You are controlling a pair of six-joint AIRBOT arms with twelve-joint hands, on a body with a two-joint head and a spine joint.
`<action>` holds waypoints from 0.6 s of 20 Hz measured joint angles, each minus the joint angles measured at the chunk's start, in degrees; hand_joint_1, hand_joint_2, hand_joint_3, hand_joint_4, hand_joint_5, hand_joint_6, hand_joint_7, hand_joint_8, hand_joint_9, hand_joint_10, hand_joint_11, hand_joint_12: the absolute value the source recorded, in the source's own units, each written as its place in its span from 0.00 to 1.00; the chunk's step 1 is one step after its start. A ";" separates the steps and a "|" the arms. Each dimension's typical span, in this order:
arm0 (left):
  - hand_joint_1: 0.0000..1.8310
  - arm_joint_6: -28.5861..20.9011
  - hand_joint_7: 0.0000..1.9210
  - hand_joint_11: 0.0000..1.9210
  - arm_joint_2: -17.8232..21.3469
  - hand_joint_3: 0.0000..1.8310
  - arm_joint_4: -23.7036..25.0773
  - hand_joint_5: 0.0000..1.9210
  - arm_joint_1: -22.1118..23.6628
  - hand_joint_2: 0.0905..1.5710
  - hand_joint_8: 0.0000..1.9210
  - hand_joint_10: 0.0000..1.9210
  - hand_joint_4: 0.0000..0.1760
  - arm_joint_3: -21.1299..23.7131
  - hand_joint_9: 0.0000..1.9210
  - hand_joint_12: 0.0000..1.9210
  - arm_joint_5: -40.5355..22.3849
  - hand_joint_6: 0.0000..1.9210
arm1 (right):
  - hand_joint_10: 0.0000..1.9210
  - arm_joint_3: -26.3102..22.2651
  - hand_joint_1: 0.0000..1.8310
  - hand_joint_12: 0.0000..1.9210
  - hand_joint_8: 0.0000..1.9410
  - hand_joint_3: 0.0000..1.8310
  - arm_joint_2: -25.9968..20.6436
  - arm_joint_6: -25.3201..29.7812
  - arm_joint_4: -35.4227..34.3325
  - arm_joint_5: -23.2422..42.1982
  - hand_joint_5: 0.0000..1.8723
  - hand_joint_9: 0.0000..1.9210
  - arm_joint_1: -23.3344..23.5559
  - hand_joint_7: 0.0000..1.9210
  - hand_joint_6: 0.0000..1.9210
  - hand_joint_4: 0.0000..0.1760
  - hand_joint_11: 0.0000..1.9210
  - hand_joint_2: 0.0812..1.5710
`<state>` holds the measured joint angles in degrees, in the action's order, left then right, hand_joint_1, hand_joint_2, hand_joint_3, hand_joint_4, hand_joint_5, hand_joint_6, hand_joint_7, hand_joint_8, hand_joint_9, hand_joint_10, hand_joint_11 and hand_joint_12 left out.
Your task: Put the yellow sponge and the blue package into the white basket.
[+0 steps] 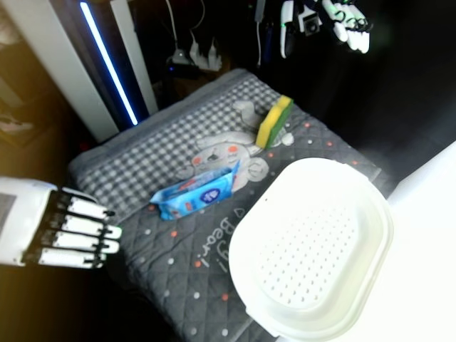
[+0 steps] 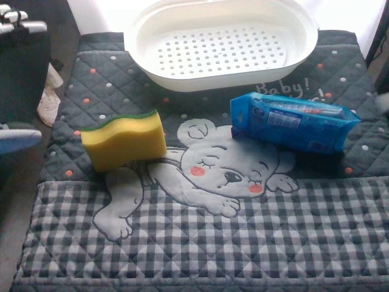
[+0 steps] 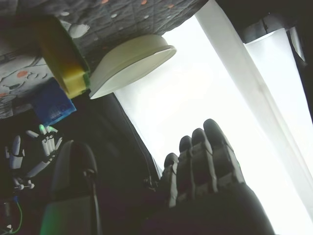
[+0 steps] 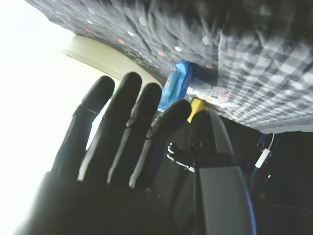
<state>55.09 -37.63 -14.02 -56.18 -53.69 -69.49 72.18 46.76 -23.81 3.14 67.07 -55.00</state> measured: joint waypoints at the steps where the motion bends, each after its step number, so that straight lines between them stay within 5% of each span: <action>1: 0.46 0.00 0.12 0.00 -0.52 0.00 -0.42 0.20 0.50 0.62 0.00 0.00 0.10 -0.11 0.05 0.10 0.09 0.00 | 0.00 0.13 0.36 0.00 0.01 0.00 0.20 0.02 -0.28 0.59 0.09 0.02 0.00 0.04 0.01 0.91 0.00 0.68; 4: 0.49 -0.02 0.12 0.00 -1.22 0.00 0.87 0.20 1.62 0.62 0.00 0.00 0.09 -0.81 0.04 0.05 1.42 0.00 | 0.00 0.70 0.35 0.00 0.00 0.00 0.87 -0.02 -0.28 0.26 0.06 0.00 0.00 0.01 0.00 1.00 0.00 0.67; 5: 0.49 -0.02 0.13 0.00 -1.73 0.00 1.18 0.19 2.25 0.61 0.00 0.00 0.22 -1.29 0.04 0.05 2.05 0.00 | 0.00 0.92 0.35 0.00 0.00 0.00 1.09 0.00 -0.31 0.31 0.05 0.01 0.00 0.01 0.00 0.98 0.00 0.67; 6: 0.51 0.07 0.14 0.03 -2.89 0.00 2.10 0.20 4.83 0.58 0.00 0.00 0.16 -2.21 0.06 0.07 4.31 0.00 | 0.00 1.49 0.36 0.00 0.00 0.00 1.55 0.00 -1.07 0.39 0.03 0.00 0.00 0.00 0.00 1.00 0.00 0.65; 7: 0.51 0.22 0.15 0.05 -4.26 0.00 3.72 0.20 7.76 0.57 0.00 0.01 0.21 -3.23 0.07 0.08 6.32 0.00 | 0.00 1.68 0.35 0.00 0.00 0.00 1.88 0.00 -2.08 0.39 0.01 0.00 0.00 0.00 0.00 1.00 0.00 0.64; 8: 0.47 0.22 0.16 0.04 -5.95 0.00 5.64 0.20 11.06 0.57 0.00 0.00 0.05 -4.33 0.10 0.13 8.74 0.00 | 0.00 1.77 0.32 0.00 0.00 0.00 2.19 -0.02 -2.89 0.44 0.00 0.00 0.00 0.00 0.00 1.00 0.00 0.64; 10: 0.48 0.22 0.18 0.00 -9.44 0.00 11.67 0.21 17.20 0.56 0.00 0.00 0.03 -6.32 0.13 0.24 14.73 0.00 | 0.00 2.32 0.30 0.00 0.00 0.00 2.99 -0.02 -2.80 1.14 0.00 0.00 0.02 0.00 0.00 1.00 0.00 0.63; 12: 0.49 0.22 0.18 0.00 -12.66 0.00 17.64 0.20 22.51 0.54 0.00 0.01 0.20 -7.43 0.11 0.15 21.75 0.00 | 0.00 2.49 0.28 0.00 0.00 0.00 4.15 -0.02 -3.10 0.90 0.00 0.00 0.52 0.00 0.00 1.00 0.00 0.62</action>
<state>55.31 -50.28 3.62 -33.67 -61.12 -47.75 74.67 50.92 -23.83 0.03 67.96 -54.48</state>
